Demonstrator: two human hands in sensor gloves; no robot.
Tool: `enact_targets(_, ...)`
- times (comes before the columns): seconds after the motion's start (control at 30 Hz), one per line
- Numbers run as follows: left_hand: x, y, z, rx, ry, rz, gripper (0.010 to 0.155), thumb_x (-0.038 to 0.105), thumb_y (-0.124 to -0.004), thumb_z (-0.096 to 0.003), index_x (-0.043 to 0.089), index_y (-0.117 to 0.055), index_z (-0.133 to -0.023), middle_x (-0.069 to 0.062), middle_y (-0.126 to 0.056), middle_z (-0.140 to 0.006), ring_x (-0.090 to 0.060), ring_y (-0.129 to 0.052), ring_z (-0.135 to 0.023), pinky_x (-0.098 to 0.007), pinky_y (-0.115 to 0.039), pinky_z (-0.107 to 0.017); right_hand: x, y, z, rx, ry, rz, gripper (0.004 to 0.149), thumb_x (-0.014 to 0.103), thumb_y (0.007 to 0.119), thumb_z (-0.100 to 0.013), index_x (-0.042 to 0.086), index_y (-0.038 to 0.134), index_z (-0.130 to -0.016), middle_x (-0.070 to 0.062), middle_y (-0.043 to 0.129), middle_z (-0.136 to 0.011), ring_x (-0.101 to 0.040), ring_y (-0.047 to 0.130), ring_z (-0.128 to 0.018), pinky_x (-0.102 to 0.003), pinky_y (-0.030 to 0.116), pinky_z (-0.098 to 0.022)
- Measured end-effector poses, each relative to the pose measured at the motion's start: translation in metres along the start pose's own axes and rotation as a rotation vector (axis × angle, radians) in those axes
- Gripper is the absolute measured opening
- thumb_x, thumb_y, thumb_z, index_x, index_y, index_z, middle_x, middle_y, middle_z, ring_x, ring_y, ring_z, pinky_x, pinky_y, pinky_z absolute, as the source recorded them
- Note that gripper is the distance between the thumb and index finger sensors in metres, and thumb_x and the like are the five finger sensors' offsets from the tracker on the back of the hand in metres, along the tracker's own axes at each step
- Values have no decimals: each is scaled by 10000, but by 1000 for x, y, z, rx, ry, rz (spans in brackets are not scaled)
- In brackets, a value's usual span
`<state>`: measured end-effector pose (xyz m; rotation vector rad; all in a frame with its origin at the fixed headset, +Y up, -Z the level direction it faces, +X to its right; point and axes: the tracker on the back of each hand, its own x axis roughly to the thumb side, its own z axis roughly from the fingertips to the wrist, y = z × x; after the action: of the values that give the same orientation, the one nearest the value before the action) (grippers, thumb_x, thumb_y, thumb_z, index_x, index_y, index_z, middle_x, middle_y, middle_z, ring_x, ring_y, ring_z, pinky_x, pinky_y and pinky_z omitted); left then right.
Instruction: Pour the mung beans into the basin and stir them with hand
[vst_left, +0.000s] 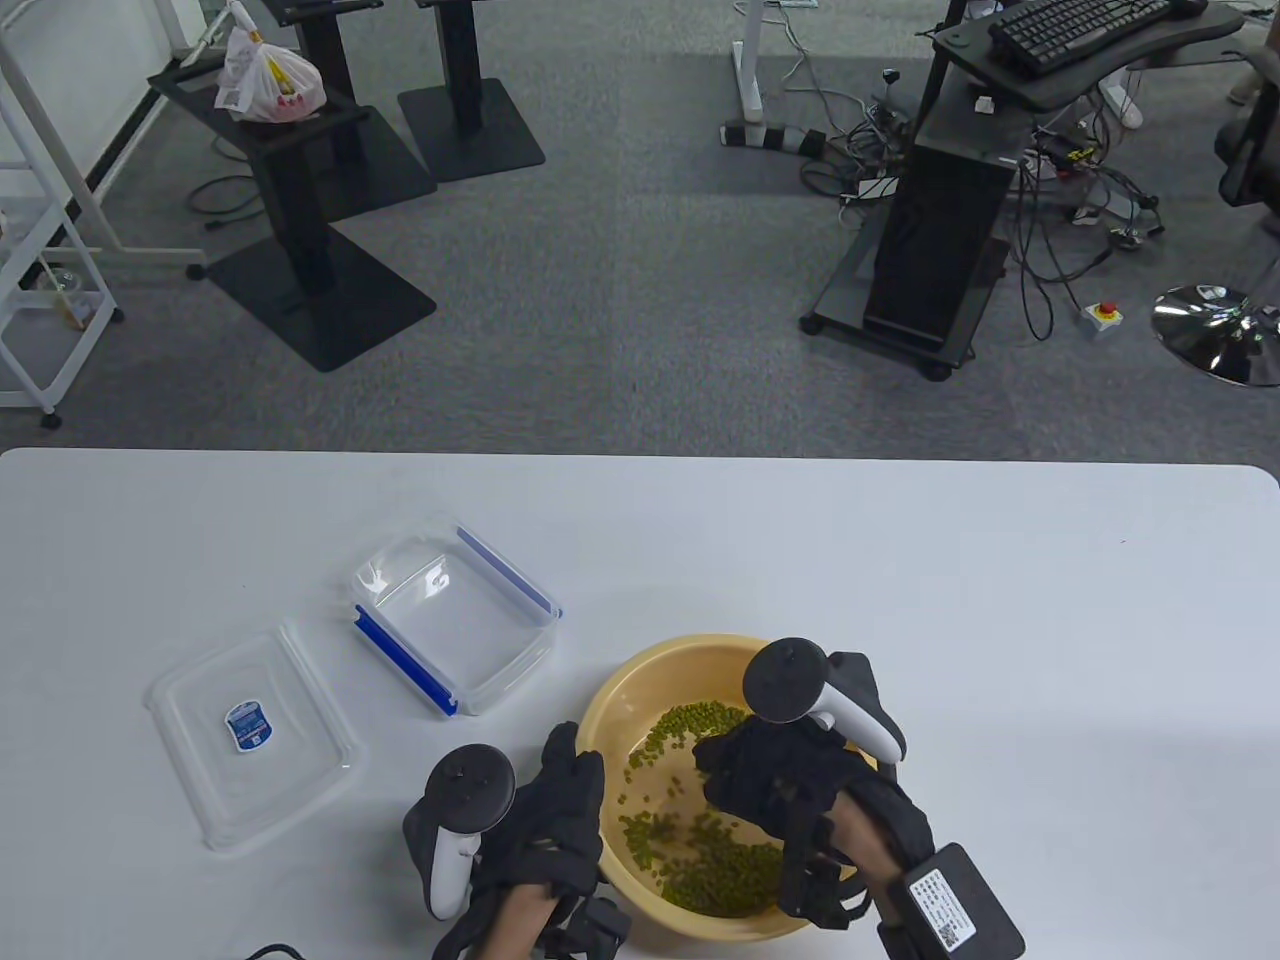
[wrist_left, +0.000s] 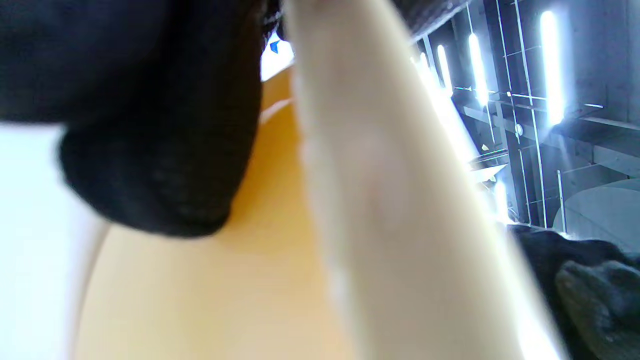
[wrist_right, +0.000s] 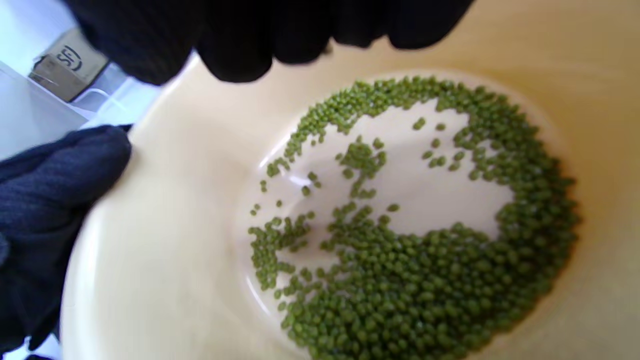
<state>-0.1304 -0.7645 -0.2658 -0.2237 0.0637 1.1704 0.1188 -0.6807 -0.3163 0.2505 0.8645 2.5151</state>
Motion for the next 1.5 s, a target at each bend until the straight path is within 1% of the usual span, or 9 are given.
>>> enact_targets(0.13, 1, 0, 1, 1, -16, -8, 669, 340, -615, -591, -23, -402, -1111, -471, -723, -885, -441, -1073, -296, -508, -899, -138, -7, -2, 0, -269, -29, -137, 448, 240, 771, -277, 210, 781, -723, -49, 606, -699, -204, 727, -541, -324, 760, -371)
enact_targets(0.23, 0, 1, 3, 1, -22, -11, 692, 372, -626, -592, -26, -404, -1113, -485, -682, -908, -476, -1058, -377, -545, -887, -183, -13, 2, -4, -161, -36, -154, 452, 280, 751, -315, 197, 745, -759, -62, 653, -639, -155, 799, -431, -278, 805, -270)
enact_targets(0.33, 2, 4, 6, 2, -27, -3, 706, 391, -638, -593, -20, -430, -1128, -495, -532, -987, -581, -956, -567, -676, -789, -343, -19, 5, 0, -48, -114, -218, 626, 467, 663, -351, 180, 614, -905, -87, 693, -743, -254, 825, -601, -407, 807, -421)
enact_targets(0.43, 5, 10, 9, 44, -34, -31, 705, 403, -641, -594, -4, -447, -1136, -464, -390, -1046, -654, -770, -765, -774, -642, -462, -25, 5, 8, 25, -185, -368, 688, 477, 655, -342, 178, 546, -953, -113, 585, -903, -354, 598, -845, -587, 564, -623)
enact_targets(0.57, 20, 25, 17, 137, -65, -166, 711, 393, -646, -593, -5, -430, -1141, -427, -225, -1077, -687, -468, -922, -855, -400, -533, -43, -4, 26, 162, -268, -582, 711, 465, 629, -386, 150, 440, -996, -155, 401, -974, -402, 324, -927, -686, 253, -659)
enact_targets(0.77, 50, 54, 37, 358, -210, -398, 720, 412, -654, -588, 43, -412, -1157, -372, -203, -1118, -647, -232, -1000, -855, -261, -571, -78, -34, 62, -247, -232, -460, 745, 471, 670, -342, 129, 485, -978, -182, 381, -973, -413, 321, -923, -698, 254, -651)
enact_targets(1.03, 38, 82, 33, 414, -283, -622, 737, 474, -677, -577, 149, -405, -1181, -312, -237, -1163, -578, -190, -1032, -828, -187, -596, -137, -42, 67, -777, -95, -169, 737, 459, 698, -308, 147, 544, -958, -146, 406, -980, -398, 324, -933, -691, 301, -665)
enact_targets(1.23, 22, 79, 20, 308, -230, -683, 741, 542, -683, -572, 228, -436, -1196, -274, -253, -1200, -568, -184, -1058, -839, -204, -608, -160, -39, 59, -792, 0, 30, 788, 558, 707, -276, 297, 482, -985, -56, 294, -1031, -363, 177, -951, -675, 252, -673)
enact_targets(1.5, 12, 80, 19, 253, -185, -695, 776, 588, -661, -575, 186, -438, -1201, -304, -316, -1200, -591, -257, -1059, -882, -241, -562, -180, -30, 43, -682, 96, 16, 821, 576, 701, -271, 251, 471, -989, -93, 258, -1028, -367, 132, -944, -679, 230, -669)
